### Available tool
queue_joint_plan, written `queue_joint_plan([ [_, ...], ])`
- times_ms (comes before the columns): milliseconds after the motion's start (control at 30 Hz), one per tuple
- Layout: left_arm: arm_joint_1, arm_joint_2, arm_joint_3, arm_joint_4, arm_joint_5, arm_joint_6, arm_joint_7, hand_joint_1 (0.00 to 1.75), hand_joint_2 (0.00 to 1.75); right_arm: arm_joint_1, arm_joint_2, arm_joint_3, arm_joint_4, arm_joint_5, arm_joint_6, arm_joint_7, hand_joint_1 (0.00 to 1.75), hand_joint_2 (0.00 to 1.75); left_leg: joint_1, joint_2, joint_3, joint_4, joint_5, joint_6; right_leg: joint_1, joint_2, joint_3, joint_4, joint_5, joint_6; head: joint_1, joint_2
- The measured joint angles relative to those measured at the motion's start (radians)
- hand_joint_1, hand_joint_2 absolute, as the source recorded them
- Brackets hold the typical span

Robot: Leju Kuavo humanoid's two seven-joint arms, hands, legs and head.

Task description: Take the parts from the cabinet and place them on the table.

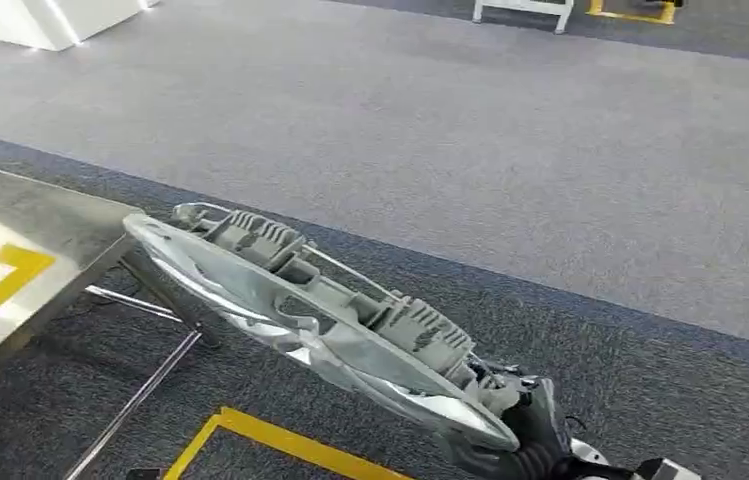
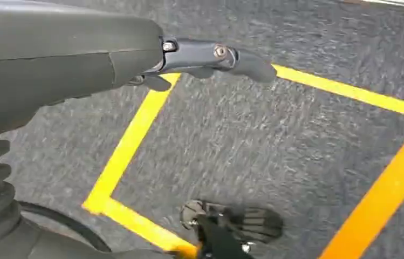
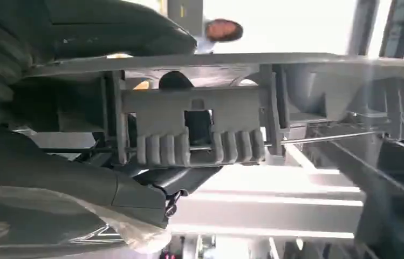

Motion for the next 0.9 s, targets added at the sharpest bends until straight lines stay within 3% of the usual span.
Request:
queue_joint_plan([
  [33, 0.0, -0.001, 0.0, 0.0, 0.0, 0.0, 0.001, 0.0, 1.75, 0.001, -0.002, 0.0, 0.0, 0.0, 0.0, 0.001, 1.75, 1.75, 0.0, -0.013, 0.001, 0.001, 0.0, 0.0, 0.0, 0.001, -0.035, 0.054, -0.01, 0.002, -0.002, 0.0],
  [67, 0.0, -0.003, 0.0, 0.0, 0.0, 0.0, 0.001, 0.0, 1.75, 0.002, -0.003, 0.0, 0.0, 0.001, 0.0, 0.002, 1.75, 1.75, 0.0, -0.028, 0.002, 0.001, -0.001, 0.001, 0.0, 0.001, -0.052, 0.065, 0.006, 0.003, 0.001, 0.0],
  [100, 0.001, -0.004, 0.0, 0.0, 0.0, 0.003, 0.001, 0.0, 1.75, 0.003, -0.006, 0.0, 0.001, 0.001, 0.0, 0.002, 1.75, 1.75, 0.0, -0.044, 0.004, 0.002, -0.002, 0.0, 0.0, 0.001, -0.043, 0.024, 0.048, 0.003, 0.0, 0.0],
  [133, 0.002, -0.005, 0.0, 0.0, 0.0, 0.005, 0.001, 0.0, 1.75, 0.003, -0.008, 0.0, 0.001, 0.0, 0.0, 0.002, 1.75, 1.75, 0.003, -0.06, 0.006, 0.004, -0.004, -0.003, -0.001, 0.004, -0.013, -0.054, 0.101, 0.004, 0.0, 0.0],
  [167, 0.002, -0.006, 0.0, 0.0, 0.0, 0.008, 0.001, 0.0, 1.75, 0.002, -0.008, 0.0, 0.0, -0.002, 0.002, 0.002, 1.75, 1.75, 0.005, -0.075, 0.008, 0.009, -0.008, -0.009, -0.005, 0.024, 0.026, -0.145, 0.153, 0.006, 0.0, 0.0],
  [200, 0.002, -0.005, 0.0, 0.0, 0.001, 0.012, 0.002, 0.0, 1.75, 0.0, -0.008, 0.0, 0.001, -0.003, 0.003, 0.002, 1.75, 1.75, 0.007, -0.086, 0.006, 0.014, -0.013, -0.015, -0.013, 0.077, 0.055, -0.212, 0.167, 0.009, 0.001, 0.0],
  [233, -0.003, -0.004, 0.0, 0.0, 0.001, 0.013, 0.005, 0.0, 1.75, 0.001, -0.008, 0.0, 0.001, -0.005, 0.009, 0.001, 1.75, 1.75, 0.002, -0.101, -0.004, 0.029, -0.018, -0.022, -0.018, 0.098, 0.074, -0.24, 0.15, 0.002, 0.001, 0.0],
  [333, 0.006, -0.003, 0.001, 0.0, 0.01, 0.017, 0.013, 0.0, 1.75, -0.005, -0.008, 0.0, 0.002, -0.007, 0.019, 0.002, 1.75, 1.75, 0.01, -0.131, -0.013, 0.019, -0.011, -0.033, -0.008, 0.067, 0.077, -0.232, 0.151, -0.018, 0.0, 0.0],
  [367, 0.007, 0.001, 0.001, 0.0, 0.013, 0.018, 0.015, 0.0, 1.75, -0.005, -0.008, 0.0, 0.002, -0.008, 0.022, 0.002, 1.75, 1.75, 0.01, -0.142, -0.013, 0.024, -0.014, -0.035, -0.017, 0.052, 0.081, -0.238, 0.152, -0.025, -0.002, 0.0],
  [400, 0.009, 0.0, 0.002, 0.0, 0.015, 0.018, 0.016, 0.0, 1.75, -0.008, -0.008, 0.0, 0.003, -0.01, 0.026, 0.002, 1.75, 1.75, 0.004, -0.092, -0.018, 0.042, -0.027, -0.04, -0.015, 0.036, 0.087, -0.24, 0.151, -0.032, -0.003, 0.0],
  [433, 0.008, 0.0, 0.002, 0.0, 0.015, 0.018, 0.017, 0.0, 1.75, -0.01, -0.008, 0.0, 0.003, -0.011, 0.03, 0.001, 1.75, 1.75, 0.004, -0.049, -0.041, 0.089, -0.055, -0.046, -0.014, 0.023, 0.09, -0.24, 0.148, -0.037, -0.015, 0.0],
  [467, 0.005, -0.001, 0.002, 0.0, 0.016, 0.018, 0.018, 0.0, 1.75, -0.011, -0.008, 0.0, 0.003, -0.012, 0.035, 0.001, 1.75, 1.75, 0.006, -0.021, -0.08, 0.167, -0.095, -0.05, -0.011, 0.006, 0.092, -0.24, 0.146, -0.041, -0.014, 0.0],
  [500, 0.004, -0.002, 0.003, 0.0, 0.016, 0.018, 0.019, 0.0, 1.75, -0.013, -0.008, 0.0, 0.005, -0.013, 0.039, 0.0, 1.75, 1.75, 0.009, -0.006, -0.125, 0.254, -0.131, -0.053, -0.009, -0.012, 0.093, -0.24, 0.143, -0.044, -0.015, 0.0],
  [533, 0.005, -0.002, 0.005, 0.0, 0.018, 0.018, 0.021, 0.0, 1.75, -0.016, -0.008, 0.001, 0.007, -0.013, 0.042, 0.001, 1.75, 1.75, 0.011, -0.001, -0.158, 0.317, -0.15, -0.056, -0.008, -0.027, 0.094, -0.24, 0.14, -0.044, -0.015, 0.0],
  [700, 0.005, -0.003, 0.006, 0.0, 0.018, 0.018, 0.021, 0.0, 1.75, -0.017, -0.008, 0.002, 0.009, -0.013, 0.044, 0.001, 1.75, 1.75, 0.012, 0.0, -0.168, 0.333, -0.15, -0.056, -0.008, -0.034, 0.095, -0.24, 0.139, -0.044, -0.015, 0.0],
  [733, 0.009, -0.003, 0.01, 0.0, 0.019, 0.019, 0.024, 0.0, 1.75, -0.02, -0.008, 0.002, 0.011, -0.012, 0.051, 0.002, 1.75, 1.75, 0.014, 0.002, -0.16, 0.312, -0.117, -0.057, -0.008, -0.053, 0.1, -0.24, 0.134, -0.043, -0.015, 0.0],
  [767, 0.009, -0.003, 0.018, 0.0, 0.022, 0.024, 0.027, 0.0, 1.75, -0.032, -0.008, 0.003, 0.012, -0.012, 0.06, 0.002, 1.75, 1.75, -0.006, 0.095, -0.025, 0.038, -0.008, -0.044, 0.001, -0.098, 0.12, -0.239, 0.116, -0.026, -0.015, 0.0],
  [900, 0.013, -0.003, 0.019, 0.0, 0.023, 0.027, 0.027, 0.0, 1.75, -0.043, -0.008, 0.004, 0.014, -0.011, 0.069, 0.002, 1.75, 1.75, -0.006, 0.05, -0.024, 0.023, -0.007, -0.022, 0.001, -0.141, 0.142, -0.251, 0.106, -0.003, -0.013, 0.0],
])
